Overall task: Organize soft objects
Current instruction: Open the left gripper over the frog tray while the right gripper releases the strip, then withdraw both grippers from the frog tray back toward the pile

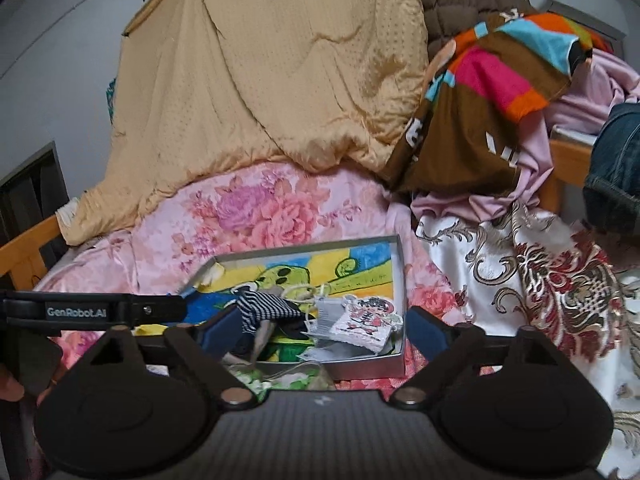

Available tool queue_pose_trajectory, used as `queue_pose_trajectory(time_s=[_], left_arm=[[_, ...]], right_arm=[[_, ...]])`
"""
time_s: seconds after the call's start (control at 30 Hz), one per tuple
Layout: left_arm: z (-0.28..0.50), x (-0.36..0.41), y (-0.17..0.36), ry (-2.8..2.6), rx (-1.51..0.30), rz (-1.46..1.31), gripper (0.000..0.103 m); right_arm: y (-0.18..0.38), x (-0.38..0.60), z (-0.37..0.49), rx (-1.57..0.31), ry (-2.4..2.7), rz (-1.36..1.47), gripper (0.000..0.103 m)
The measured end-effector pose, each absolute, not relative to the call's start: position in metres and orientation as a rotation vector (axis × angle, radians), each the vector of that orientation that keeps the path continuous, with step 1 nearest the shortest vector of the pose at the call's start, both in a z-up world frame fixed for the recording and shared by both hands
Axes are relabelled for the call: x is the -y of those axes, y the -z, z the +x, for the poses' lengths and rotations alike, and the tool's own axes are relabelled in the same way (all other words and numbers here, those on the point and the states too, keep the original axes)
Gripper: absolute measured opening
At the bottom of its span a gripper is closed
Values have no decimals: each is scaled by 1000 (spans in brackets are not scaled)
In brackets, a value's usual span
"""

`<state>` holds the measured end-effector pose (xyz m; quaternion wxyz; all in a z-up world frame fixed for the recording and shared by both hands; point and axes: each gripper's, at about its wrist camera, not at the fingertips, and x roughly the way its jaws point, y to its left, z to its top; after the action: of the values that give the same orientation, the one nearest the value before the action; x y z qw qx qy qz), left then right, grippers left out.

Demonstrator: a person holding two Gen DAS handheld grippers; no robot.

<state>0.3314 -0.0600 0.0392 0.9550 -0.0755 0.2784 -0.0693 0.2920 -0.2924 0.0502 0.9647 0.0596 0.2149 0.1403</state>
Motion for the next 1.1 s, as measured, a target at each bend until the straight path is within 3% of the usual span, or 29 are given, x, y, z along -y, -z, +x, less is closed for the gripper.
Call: queue_pose_trajectory(time_s=[0.23, 0.63, 1.1], left_arm=[[277, 45, -62, 129, -504, -162, 102], [193, 31, -82, 125, -430, -175, 102], [129, 26, -65, 118, -423, -133, 102]], right_arm=[[-73, 288, 252, -360, -311, 149, 103], [-83, 274, 173, -314, -339, 133, 103], [-70, 270, 112, -316, -329, 99, 103]])
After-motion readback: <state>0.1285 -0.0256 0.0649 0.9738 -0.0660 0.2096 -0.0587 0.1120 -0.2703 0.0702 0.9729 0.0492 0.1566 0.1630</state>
